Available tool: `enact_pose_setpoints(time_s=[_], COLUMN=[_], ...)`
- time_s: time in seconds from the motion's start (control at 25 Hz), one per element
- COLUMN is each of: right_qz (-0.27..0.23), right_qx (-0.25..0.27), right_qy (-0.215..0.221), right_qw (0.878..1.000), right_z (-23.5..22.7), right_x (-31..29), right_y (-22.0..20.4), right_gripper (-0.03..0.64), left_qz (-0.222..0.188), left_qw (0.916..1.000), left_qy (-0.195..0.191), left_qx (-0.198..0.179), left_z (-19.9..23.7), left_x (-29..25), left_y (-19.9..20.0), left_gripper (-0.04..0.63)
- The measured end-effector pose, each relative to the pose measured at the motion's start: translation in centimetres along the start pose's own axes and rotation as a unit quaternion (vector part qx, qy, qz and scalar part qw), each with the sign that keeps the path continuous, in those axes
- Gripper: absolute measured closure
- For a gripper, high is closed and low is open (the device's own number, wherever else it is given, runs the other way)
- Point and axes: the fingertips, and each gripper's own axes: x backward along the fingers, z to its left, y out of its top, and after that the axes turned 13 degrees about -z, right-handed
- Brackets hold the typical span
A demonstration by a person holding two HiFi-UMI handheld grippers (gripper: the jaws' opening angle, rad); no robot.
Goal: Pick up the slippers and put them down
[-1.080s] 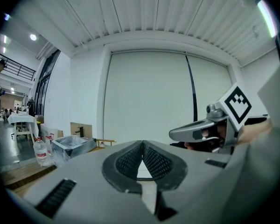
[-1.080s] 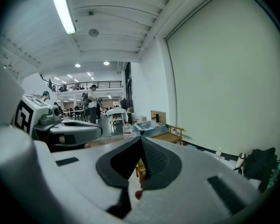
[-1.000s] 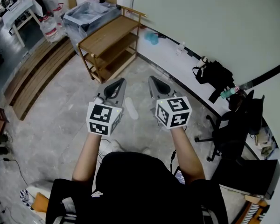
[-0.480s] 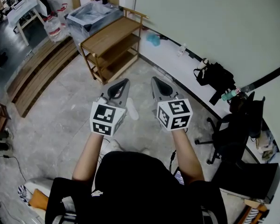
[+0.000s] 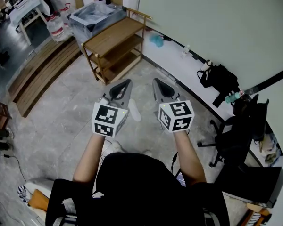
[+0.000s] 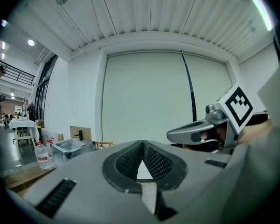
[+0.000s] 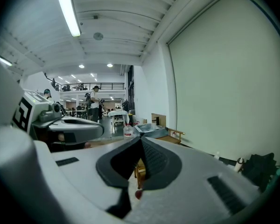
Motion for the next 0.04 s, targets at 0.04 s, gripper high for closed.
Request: enact_pose_setpoints(time_s=[0.04], right_qz=[0.000], right_qx=[0.000], right_qy=[0.001], right_qw=[1.000], right_z=[0.04], right_x=[-0.06], right_y=[0.02], right_gripper=[0.618], left_qz=[0.000], left_qw=[1.0000], left_qy=[0.000], left_qx=[0.000], left_z=[0.01], left_x=[-0.02], left_y=[-0.01], left_gripper=[0.591])
